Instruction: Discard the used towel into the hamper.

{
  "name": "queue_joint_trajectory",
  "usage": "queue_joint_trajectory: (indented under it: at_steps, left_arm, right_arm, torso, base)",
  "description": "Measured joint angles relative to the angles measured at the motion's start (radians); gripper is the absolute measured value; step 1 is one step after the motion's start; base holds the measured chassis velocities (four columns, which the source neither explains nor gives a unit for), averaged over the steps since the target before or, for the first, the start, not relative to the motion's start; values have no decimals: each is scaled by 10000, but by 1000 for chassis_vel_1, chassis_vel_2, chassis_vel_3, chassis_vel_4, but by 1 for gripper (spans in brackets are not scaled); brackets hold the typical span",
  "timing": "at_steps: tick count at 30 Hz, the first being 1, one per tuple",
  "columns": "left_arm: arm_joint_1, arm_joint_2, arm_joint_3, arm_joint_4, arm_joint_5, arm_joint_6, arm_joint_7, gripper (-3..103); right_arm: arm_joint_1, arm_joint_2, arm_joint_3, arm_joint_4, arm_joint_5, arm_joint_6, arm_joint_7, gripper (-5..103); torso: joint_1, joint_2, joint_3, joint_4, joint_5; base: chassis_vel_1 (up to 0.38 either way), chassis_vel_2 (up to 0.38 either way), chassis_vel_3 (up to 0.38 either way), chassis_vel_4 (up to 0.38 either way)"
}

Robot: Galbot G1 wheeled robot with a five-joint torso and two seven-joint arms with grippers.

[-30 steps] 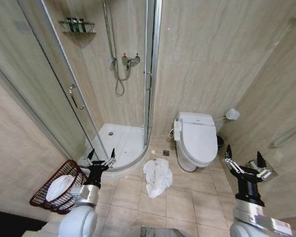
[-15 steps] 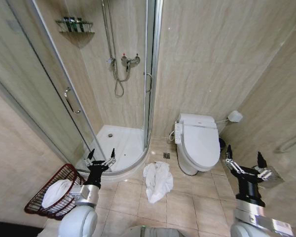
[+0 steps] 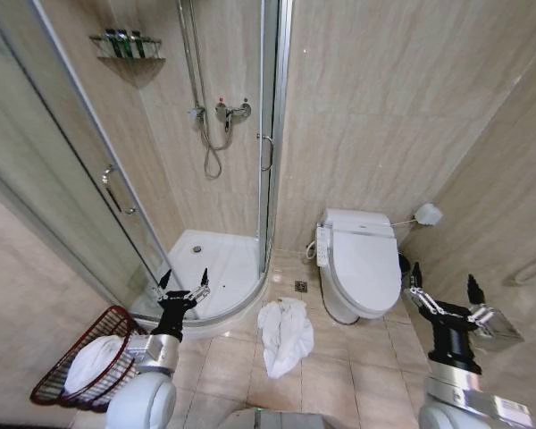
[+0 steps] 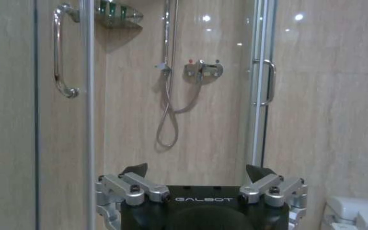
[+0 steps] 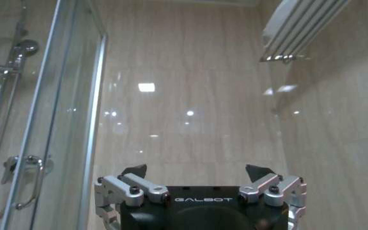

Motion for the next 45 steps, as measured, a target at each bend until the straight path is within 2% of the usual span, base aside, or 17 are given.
queue_joint_trajectory:
  at_steps: [5, 18, 24, 32, 40, 45]
  left_arm:
    - [0, 0, 0, 0, 0, 0, 0, 100]
    - [0, 0, 0, 0, 0, 0, 0, 100]
    - [0, 0, 0, 0, 0, 0, 0, 100]
    - [0, 0, 0, 0, 0, 0, 0, 100]
    - [0, 0, 0, 0, 0, 0, 0, 100]
    - [0, 0, 0, 0, 0, 0, 0, 100]
  right_arm:
    - [86, -67, 67, -102, 20, 225, -72, 100]
    - [57, -215, 525, -173, -54, 202, -133, 100]
    - [-39, -218, 694, -332, -57, 201, 121, 100]
    - [-61, -238, 698, -512, -68, 110, 680, 100]
    - [22, -331, 478, -350, -169, -541, 1267, 100]
    - [27, -368, 345, -330, -232, -654, 1640, 100]
  torso:
    - [3, -1, 1, -2, -2]
    - [-21, -36, -20, -6, -3]
    - [-72, -128, -59, -5, -2]
    - [-243, -485, -257, -5, -2]
    - [-479, -1018, -548, -4, -3]
    - [-578, -1235, -666, -5, -3]
  base:
    - [-99, 96, 104, -111]
    - [-11, 5, 5, -2]
    - [0, 0, 0, 0]
    - [0, 0, 0, 0]
    - [0, 0, 0, 0]
    - [0, 0, 0, 0]
